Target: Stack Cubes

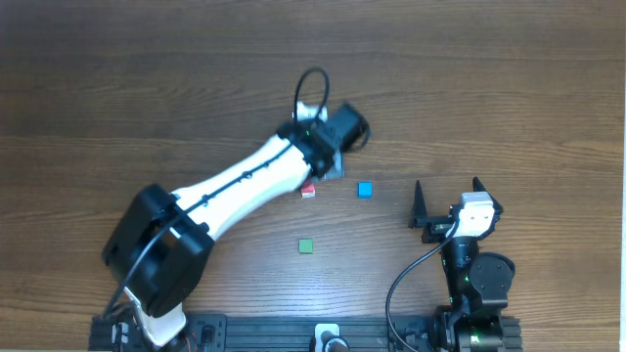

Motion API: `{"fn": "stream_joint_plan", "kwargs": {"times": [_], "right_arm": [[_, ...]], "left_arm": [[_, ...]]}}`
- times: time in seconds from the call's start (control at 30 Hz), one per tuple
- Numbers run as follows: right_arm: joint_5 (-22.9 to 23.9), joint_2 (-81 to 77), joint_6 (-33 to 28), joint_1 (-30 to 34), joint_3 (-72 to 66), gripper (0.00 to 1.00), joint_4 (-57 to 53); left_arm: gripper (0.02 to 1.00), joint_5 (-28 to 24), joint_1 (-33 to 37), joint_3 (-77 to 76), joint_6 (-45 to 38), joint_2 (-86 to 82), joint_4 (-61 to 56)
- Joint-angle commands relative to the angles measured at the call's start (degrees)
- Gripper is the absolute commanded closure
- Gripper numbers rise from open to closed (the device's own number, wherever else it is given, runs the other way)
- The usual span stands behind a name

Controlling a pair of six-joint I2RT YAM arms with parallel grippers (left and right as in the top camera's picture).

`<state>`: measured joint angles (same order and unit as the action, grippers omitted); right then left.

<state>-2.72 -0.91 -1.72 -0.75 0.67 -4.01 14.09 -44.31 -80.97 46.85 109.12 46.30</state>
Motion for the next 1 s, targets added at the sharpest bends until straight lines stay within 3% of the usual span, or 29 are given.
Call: {"fn": "stream_joint_plan", "kwargs": {"times": [0.03,0.23,0.8,0.93,1.0], "right_arm": [[-0.68,0.52,-0.09,0.39,-0.37,0.009,-0.04],[-0.66,0.52,-0.09,0.39,-0.37,0.007,-0.04],[-0.66,0.52,-0.09,0.39,-0.37,0.009,-0.04],[-0.68,0.52,-0.09,0.39,-0.37,0.007,-0.04],[-0.66,0.52,-0.09,0.39,-0.37,0.007,-0.04]], "left_arm": [[0.338,-0.46,5.62,-8.17,-6.47,3.78,0.07],[0.369,-3.15,8.85,-14.43,-9.42,10.4,0.26],[0.424,-5.07,8.37,-14.69,-9.57,17.38,-1.53],[0.476,-5.05,8.37,-14.69,-9.57,17.66,-1.92],[0.549,-5.07,8.37,-14.69,-9.57,17.66,-2.1]]}}
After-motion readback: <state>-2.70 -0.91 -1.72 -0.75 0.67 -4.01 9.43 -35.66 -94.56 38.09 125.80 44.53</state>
